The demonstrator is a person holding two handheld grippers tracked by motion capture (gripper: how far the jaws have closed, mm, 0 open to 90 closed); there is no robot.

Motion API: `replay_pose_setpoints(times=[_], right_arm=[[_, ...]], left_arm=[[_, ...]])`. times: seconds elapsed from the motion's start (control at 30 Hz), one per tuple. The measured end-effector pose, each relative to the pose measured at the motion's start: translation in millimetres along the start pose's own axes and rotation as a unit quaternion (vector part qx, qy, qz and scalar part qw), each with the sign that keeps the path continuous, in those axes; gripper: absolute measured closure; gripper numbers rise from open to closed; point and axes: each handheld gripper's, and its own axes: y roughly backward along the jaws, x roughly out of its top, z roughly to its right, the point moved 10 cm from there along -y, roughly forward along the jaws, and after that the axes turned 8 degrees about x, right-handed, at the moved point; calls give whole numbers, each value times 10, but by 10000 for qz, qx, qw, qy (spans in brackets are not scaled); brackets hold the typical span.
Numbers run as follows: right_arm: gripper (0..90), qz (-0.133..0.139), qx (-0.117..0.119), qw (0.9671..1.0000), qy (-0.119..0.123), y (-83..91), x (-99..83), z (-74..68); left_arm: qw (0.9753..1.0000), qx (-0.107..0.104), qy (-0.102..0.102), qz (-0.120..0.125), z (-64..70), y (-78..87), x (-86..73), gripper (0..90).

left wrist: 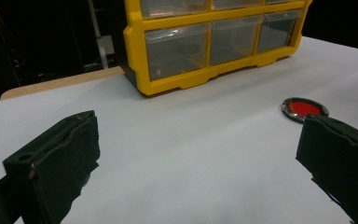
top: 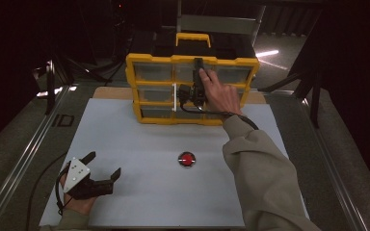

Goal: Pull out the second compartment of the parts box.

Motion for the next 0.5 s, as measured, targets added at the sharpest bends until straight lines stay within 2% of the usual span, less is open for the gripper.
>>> replay_pose_setpoints(times=[0.13,0.5], right_arm=[[494,47,-237,9996,109,10,-2,67],[567,29,-331,9989,322,14,-5,83]], left_arm=[[10000,6,2,-10,1,-3,-3,0],[10000,10,11,-12,-3,-2,-4,0]])
